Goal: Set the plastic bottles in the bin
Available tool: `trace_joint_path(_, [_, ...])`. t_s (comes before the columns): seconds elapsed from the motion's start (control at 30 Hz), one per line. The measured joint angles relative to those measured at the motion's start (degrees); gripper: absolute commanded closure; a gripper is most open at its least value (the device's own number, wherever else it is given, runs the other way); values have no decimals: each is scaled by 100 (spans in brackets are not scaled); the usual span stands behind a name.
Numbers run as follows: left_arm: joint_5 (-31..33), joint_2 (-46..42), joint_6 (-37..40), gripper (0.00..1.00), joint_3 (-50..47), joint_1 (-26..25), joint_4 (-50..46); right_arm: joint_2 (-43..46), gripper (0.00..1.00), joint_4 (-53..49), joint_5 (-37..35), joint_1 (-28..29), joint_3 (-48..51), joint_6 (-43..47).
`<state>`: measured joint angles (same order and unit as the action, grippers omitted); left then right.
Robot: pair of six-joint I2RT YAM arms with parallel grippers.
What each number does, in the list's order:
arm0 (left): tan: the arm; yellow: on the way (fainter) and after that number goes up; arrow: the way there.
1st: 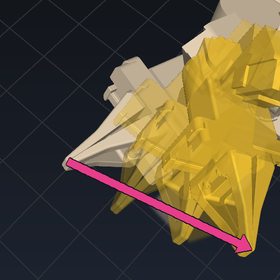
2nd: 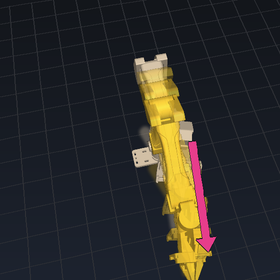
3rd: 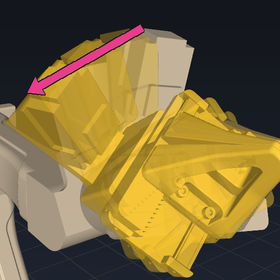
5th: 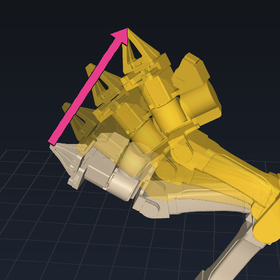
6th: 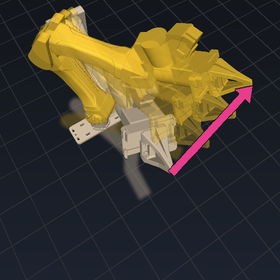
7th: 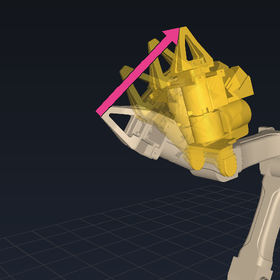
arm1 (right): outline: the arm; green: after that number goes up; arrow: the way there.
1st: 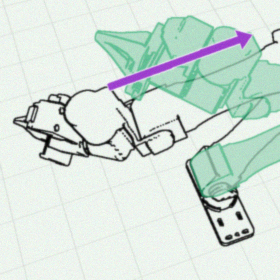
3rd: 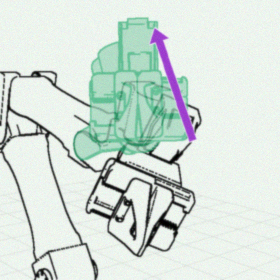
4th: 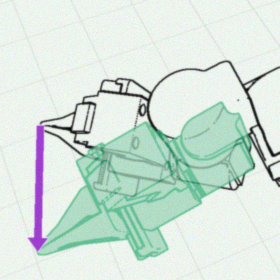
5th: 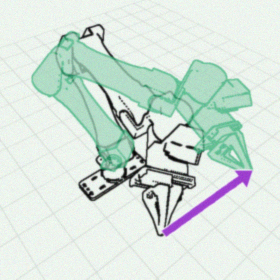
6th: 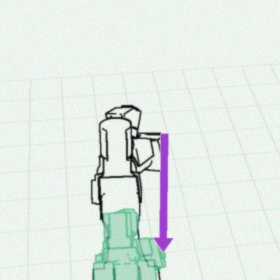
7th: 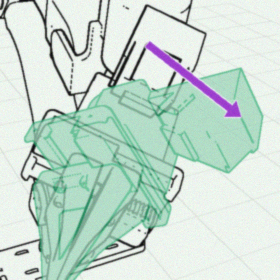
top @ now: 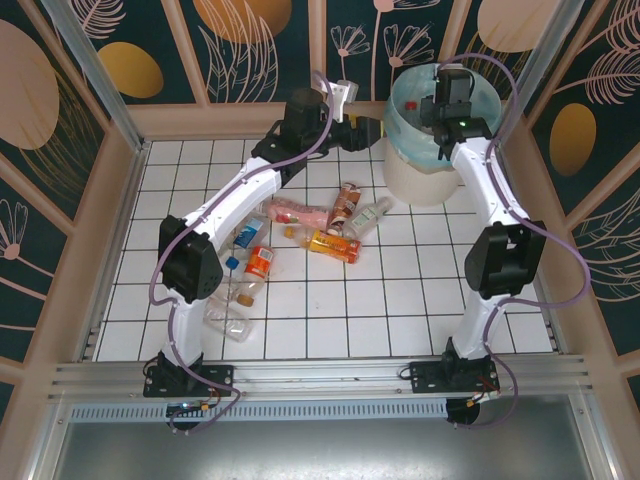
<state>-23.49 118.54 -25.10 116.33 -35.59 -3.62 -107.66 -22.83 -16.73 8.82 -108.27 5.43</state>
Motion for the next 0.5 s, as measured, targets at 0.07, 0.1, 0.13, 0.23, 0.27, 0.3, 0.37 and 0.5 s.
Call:
trace_joint_path(0.07, [-9, 0, 0, 32, 0, 0, 9, -26, 82, -17, 35, -28, 0, 0])
trace_joint_path(0.1, [-11, 0, -2, 31, 0, 0, 13, -48, 82, -17, 44, -48, 0, 0])
trace_joint_path(0.13, [-11, 0, -2, 32, 0, 0, 13, -68, 83, -22, 52, -57, -2, 0])
trace_joint_path(0.23, [-11, 0, -2, 32, 0, 0, 31, -166, 84, -105, 20, -63, -122, 17])
trace_joint_path(0.27, [-9, 0, -2, 32, 0, 0, 37, -170, 84, -131, -15, -57, -149, 22])
trace_joint_path(0.3, [-9, 0, -2, 31, 0, 0, 37, -170, 85, -151, -70, -42, -164, 44])
trace_joint_path(0.37, [-9, 0, -2, 32, 0, 0, 39, -168, 85, -164, -125, -15, -221, 66])
trace_joint_path(0.5, [-9, 0, -2, 32, 0, 0, 39, -166, 85, -269, -140, -15, -363, 35])
